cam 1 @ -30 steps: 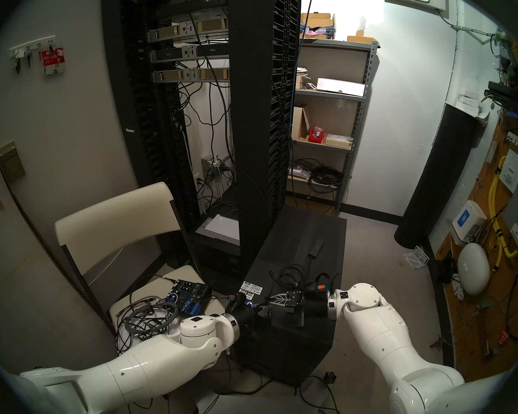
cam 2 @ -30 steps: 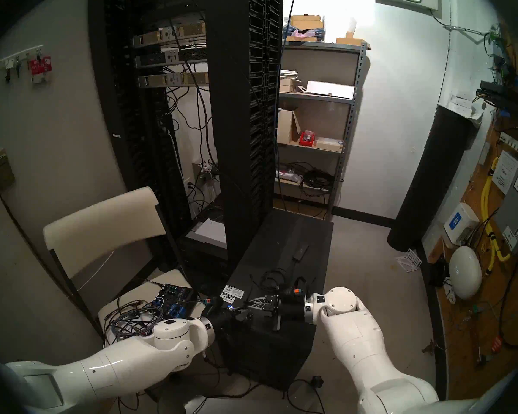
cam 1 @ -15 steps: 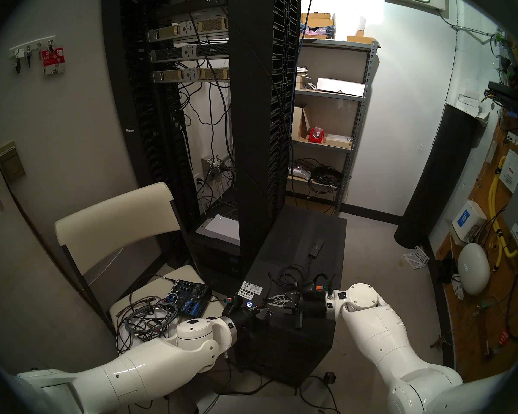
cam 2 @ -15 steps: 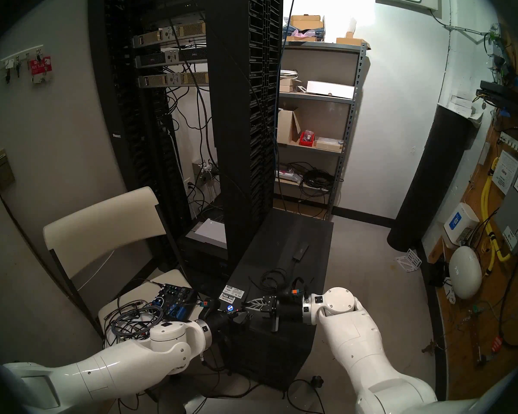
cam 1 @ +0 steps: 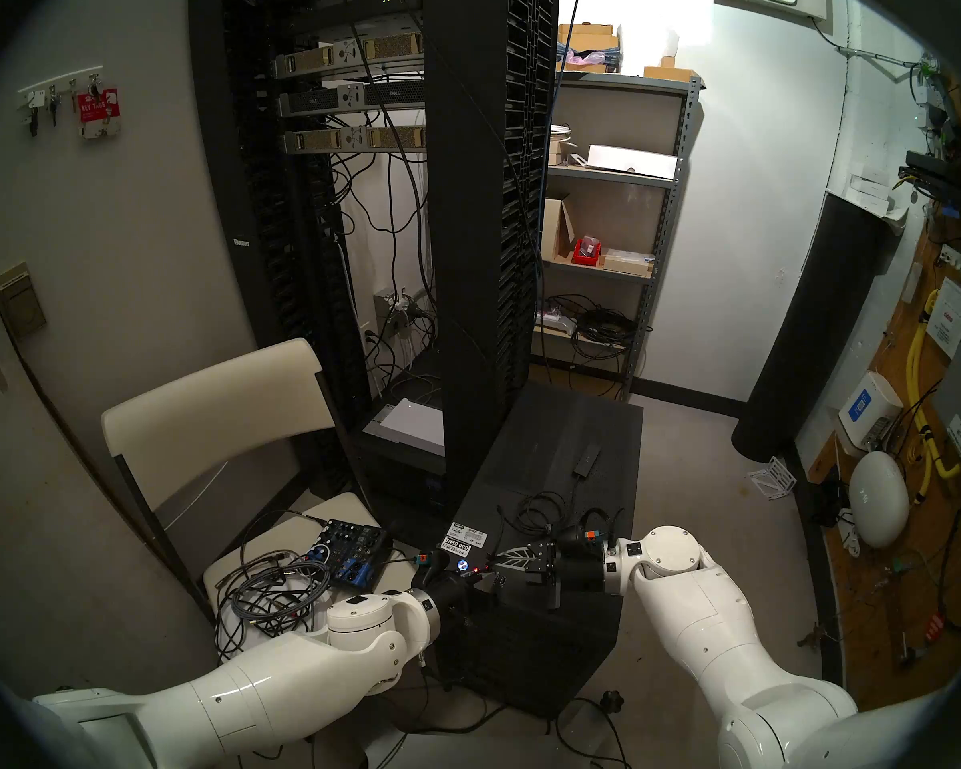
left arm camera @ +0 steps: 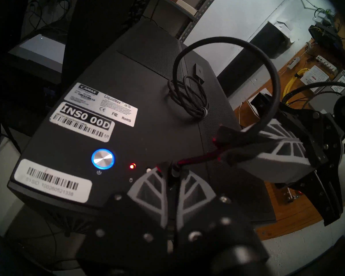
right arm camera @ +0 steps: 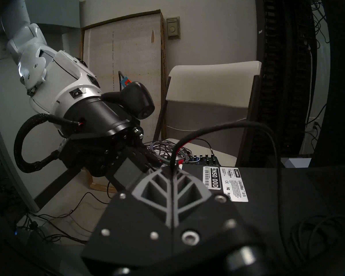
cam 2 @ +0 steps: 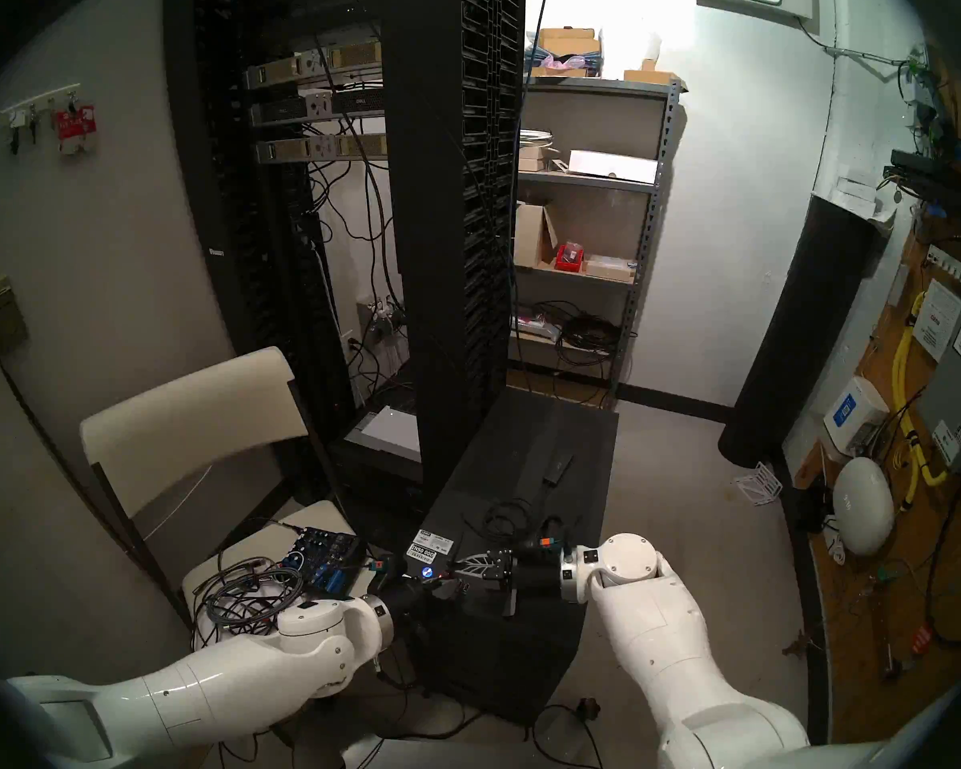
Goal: Insert the cable into the workstation's USB slot
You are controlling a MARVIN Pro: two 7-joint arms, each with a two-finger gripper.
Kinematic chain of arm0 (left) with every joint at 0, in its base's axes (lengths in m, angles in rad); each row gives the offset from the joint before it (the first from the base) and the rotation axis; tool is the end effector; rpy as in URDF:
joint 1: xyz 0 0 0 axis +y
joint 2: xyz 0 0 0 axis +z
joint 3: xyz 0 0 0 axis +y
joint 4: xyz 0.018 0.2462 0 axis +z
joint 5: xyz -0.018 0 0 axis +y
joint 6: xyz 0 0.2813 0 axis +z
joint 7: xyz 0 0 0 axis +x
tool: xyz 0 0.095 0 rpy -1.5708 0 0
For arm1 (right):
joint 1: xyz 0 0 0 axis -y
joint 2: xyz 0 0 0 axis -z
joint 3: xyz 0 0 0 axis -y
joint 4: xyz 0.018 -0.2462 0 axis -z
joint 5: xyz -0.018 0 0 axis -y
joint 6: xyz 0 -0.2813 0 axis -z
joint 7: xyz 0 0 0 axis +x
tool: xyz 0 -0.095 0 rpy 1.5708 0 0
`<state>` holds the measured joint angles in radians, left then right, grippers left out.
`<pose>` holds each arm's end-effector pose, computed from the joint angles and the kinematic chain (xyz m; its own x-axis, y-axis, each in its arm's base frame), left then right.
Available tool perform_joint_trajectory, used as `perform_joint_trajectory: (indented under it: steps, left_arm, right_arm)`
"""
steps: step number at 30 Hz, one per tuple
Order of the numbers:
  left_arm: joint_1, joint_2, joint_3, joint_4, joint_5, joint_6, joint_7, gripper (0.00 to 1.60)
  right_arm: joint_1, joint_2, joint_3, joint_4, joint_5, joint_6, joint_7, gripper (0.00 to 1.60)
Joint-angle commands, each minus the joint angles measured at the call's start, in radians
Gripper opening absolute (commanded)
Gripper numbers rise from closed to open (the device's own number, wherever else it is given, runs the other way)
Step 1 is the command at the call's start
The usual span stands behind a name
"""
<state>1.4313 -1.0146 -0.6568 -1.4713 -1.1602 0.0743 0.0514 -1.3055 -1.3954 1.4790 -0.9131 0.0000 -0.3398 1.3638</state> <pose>0.2913 -0.1014 -0.3898 0.7054 0.1926 0.6822 -0.3102 -0.7814 0.5414 0.3487 0.0370 -0.3735 0.0564 0.1940 0.9794 0.9850 -0.1710 -0.0229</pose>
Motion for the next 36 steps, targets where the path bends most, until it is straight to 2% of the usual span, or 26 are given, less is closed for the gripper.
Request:
perform_joint_trajectory:
  steps: [1,12,16,36]
  left_arm:
    - [0.009,0.002,-0.005,-0.015,-0.007,-0.003,0.012,0.0]
    - [0.019,0.014,-0.005,-0.037,0.005,-0.028,0.017,0.0]
    - [0.012,-0.007,-0.006,-0.006,0.011,-0.049,0.01,0.0]
    - [-0.004,-0.035,-0.004,0.044,0.025,-0.052,-0.006,0.0]
  right_arm:
    - [0.018,-0.013,0.006,-0.022,0.017,0.003,0.01,0.0]
    - [0.015,-0.016,0.017,-0.037,0.014,-0.004,0.016,0.0]
    - [0.016,-0.02,0.02,-0.036,0.011,-0.005,0.022,0.0]
    - [0.006,-0.026,0.041,-0.044,-0.001,0.0,0.03,0.0]
